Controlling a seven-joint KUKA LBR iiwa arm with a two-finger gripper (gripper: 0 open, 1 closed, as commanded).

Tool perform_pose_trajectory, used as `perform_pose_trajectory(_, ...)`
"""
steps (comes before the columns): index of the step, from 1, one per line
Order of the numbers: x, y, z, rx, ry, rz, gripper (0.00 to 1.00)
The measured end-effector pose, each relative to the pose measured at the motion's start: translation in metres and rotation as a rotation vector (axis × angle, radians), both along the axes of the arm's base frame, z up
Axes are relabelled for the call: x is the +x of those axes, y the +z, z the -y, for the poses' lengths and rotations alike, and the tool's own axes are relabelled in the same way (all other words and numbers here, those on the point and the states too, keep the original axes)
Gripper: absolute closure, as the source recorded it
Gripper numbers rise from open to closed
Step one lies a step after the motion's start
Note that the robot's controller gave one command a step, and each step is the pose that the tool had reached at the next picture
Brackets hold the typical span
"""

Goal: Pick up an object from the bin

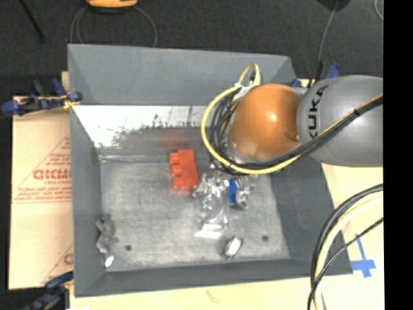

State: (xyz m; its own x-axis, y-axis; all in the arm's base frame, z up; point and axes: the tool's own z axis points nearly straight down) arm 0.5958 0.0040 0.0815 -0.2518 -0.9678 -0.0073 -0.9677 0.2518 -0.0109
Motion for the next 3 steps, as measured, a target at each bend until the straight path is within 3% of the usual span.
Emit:
perform_pose_trajectory(1, 0.0036, -0.0042, 0.0108, 0.001, 0.24, 0.011, 0.0)
perform_pose_trajectory(2, 0.0043, -0.0025, 0.0096, 0.003, 0.236, 0.012, 1.0)
perform_pose_trajectory(3, 0.0107, 0.0058, 0.0111, -0.005, 0.239, -0.006, 1.0)
